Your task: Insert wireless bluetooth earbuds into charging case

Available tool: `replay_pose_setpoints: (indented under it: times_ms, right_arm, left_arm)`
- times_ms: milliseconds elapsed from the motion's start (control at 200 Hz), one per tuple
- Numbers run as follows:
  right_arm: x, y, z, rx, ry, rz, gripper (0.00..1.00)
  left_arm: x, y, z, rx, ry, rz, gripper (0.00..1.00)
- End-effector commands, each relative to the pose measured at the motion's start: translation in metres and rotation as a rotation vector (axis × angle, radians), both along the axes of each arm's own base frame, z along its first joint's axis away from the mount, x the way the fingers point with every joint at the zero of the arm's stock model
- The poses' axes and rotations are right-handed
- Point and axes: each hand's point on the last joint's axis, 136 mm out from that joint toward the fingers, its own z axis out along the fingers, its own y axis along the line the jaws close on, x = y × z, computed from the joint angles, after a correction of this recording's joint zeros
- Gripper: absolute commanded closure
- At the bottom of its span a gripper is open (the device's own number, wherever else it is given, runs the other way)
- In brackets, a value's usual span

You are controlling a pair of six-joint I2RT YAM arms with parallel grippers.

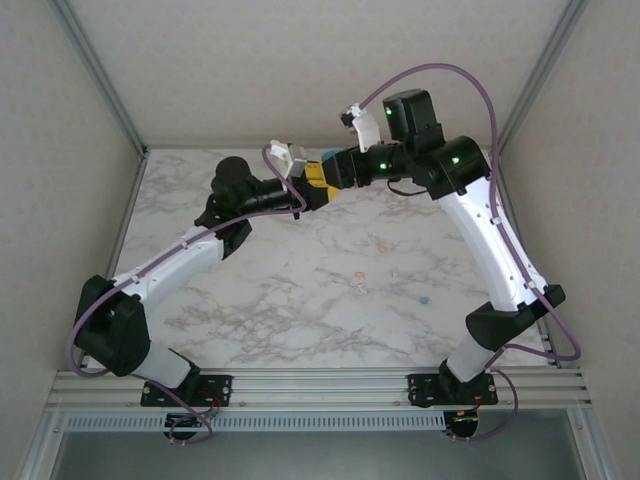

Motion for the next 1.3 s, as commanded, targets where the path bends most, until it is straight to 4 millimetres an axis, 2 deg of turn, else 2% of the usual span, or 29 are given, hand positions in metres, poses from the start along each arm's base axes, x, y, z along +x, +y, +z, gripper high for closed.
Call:
replay_pose_setpoints:
  times_ms: [0,195,360,471,596,686,741,801,851,931,1086,1186,1296]
  right_arm:
    - [0.003,-0.008,0.019,0.046,-0.042,-0.051,0.50]
    - [0.002,-0.009,0.022,0.062,-0.022,-0.069,0.49]
    - [-0.022,-0.010,0.036,0.137,-0.012,-0.013,0.49]
    - [-0.031,-0.032,0.034,0.133,-0.035,-0.095,0.49]
    - [-0.031,-0.080,0.022,0.106,-0.052,-0.319,0.52]
    - [-0.026,-0.134,-0.005,0.047,-0.022,-0.575,0.56]
    - [-0.029,-0.172,-0.033,-0.001,0.038,-0.738,0.56]
    - [-0.037,-0.209,-0.077,-0.062,0.152,-0.900,0.55]
    - [-0.047,-0.231,-0.112,-0.098,0.269,-0.994,0.56]
    - [-0.061,-0.244,-0.166,-0.131,0.443,-1.044,0.54]
    - [-0.070,-0.242,-0.251,-0.170,0.706,-1.040,0.53]
    - [-0.062,-0.233,-0.282,-0.193,0.793,-0.985,0.55]
    - [-0.051,-0.237,-0.311,-0.250,0.833,-0.984,0.55]
  left_arm:
    - [-0.007,0.008,0.029,-0.036,-0.089,0.014,0.82]
    - [-0.003,0.009,0.027,-0.028,-0.094,0.037,0.82]
    - [0.012,0.013,0.014,0.014,-0.110,0.138,0.82]
    - [0.020,0.015,0.003,0.044,-0.131,0.186,0.82]
    - [0.026,0.018,-0.007,0.059,-0.119,0.219,0.82]
    - [0.030,0.020,-0.010,0.053,-0.104,0.246,0.82]
    - [0.030,0.022,-0.011,0.050,-0.097,0.257,0.82]
    - [0.030,0.023,-0.012,0.049,-0.089,0.263,0.82]
    - [0.030,0.024,-0.013,0.048,-0.083,0.268,0.82]
    - [0.028,0.025,-0.014,0.047,-0.080,0.267,0.82]
    - [0.027,0.025,-0.014,0.047,-0.074,0.263,0.82]
    - [0.026,0.024,-0.012,0.049,-0.072,0.253,0.82]
    - [0.024,0.024,-0.011,0.050,-0.071,0.246,0.82]
